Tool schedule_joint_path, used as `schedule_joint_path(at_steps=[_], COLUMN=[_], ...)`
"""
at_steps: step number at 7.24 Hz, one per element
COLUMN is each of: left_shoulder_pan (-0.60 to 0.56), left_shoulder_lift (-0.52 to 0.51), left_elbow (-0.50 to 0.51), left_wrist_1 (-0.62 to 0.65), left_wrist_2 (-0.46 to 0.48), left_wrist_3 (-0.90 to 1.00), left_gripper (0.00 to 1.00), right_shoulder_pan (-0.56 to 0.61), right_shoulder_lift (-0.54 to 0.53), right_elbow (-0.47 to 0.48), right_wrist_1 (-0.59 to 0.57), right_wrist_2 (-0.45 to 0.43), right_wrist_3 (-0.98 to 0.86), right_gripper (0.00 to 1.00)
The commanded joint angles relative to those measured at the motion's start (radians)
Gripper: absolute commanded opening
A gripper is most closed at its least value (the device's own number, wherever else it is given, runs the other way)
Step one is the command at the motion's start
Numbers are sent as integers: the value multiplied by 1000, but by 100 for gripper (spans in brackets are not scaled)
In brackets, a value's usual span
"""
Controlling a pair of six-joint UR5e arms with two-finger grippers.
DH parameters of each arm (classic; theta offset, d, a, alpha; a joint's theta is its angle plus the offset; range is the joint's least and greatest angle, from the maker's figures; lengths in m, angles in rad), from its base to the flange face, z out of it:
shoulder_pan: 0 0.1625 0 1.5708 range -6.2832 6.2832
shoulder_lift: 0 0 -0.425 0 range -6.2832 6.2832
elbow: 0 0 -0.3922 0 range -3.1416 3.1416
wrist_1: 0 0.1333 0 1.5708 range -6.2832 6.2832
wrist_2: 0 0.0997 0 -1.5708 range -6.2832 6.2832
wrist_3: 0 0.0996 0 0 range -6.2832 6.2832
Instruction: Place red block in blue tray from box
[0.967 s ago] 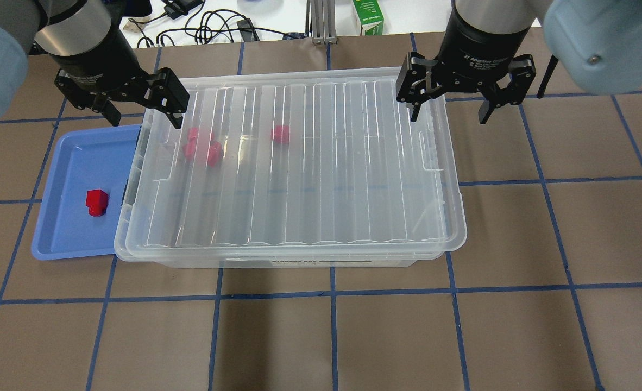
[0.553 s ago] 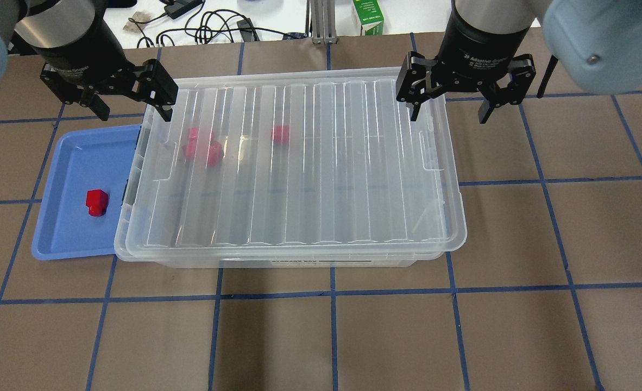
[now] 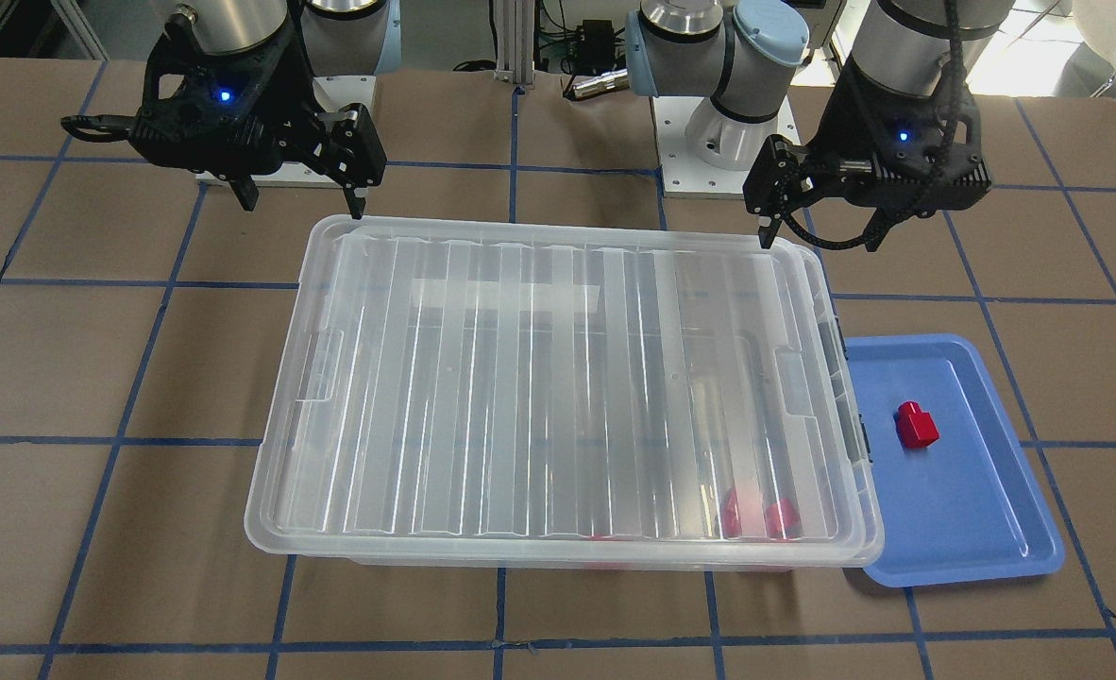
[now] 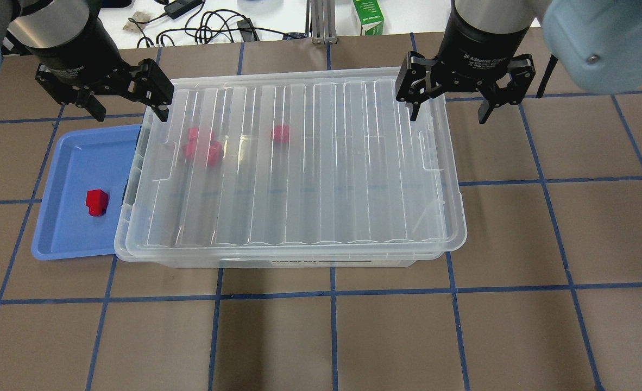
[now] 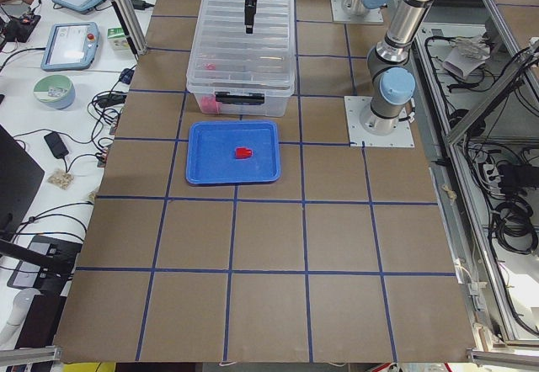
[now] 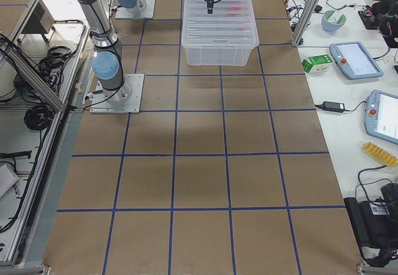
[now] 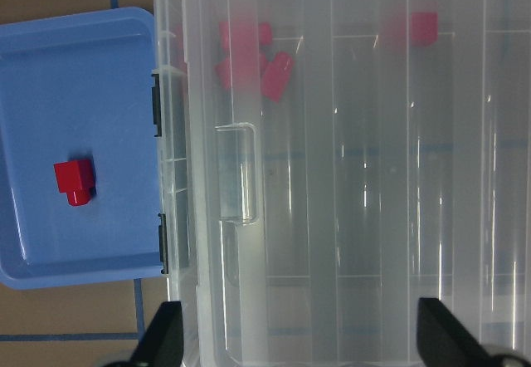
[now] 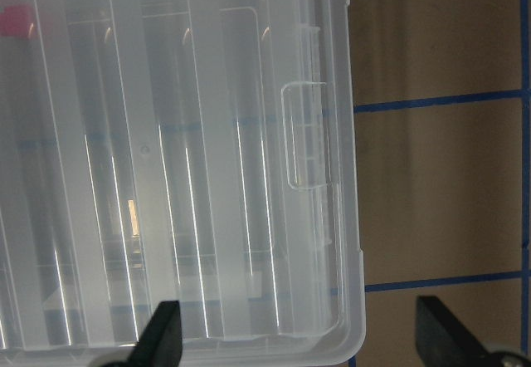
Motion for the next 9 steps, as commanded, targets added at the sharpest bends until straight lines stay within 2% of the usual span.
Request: schedule_joint_path(at_steps=[1,9], left_shoulder_pan=[0,-9], left_shoulder_lift=[-3,0], left_elbow=[-4,-16], left_wrist_1=[0,5], left_wrist_2=[-2,13], left_wrist_3=[-1,1], left_gripper=[100,100], right_shoulder_pan=[0,-6], right_shoulder_lift=[1,3], right_elbow=[1,0], right_wrist_1=[0,-2], right_wrist_2=[0,-2], right_wrist_3=[0,-8], right_gripper=[100,100])
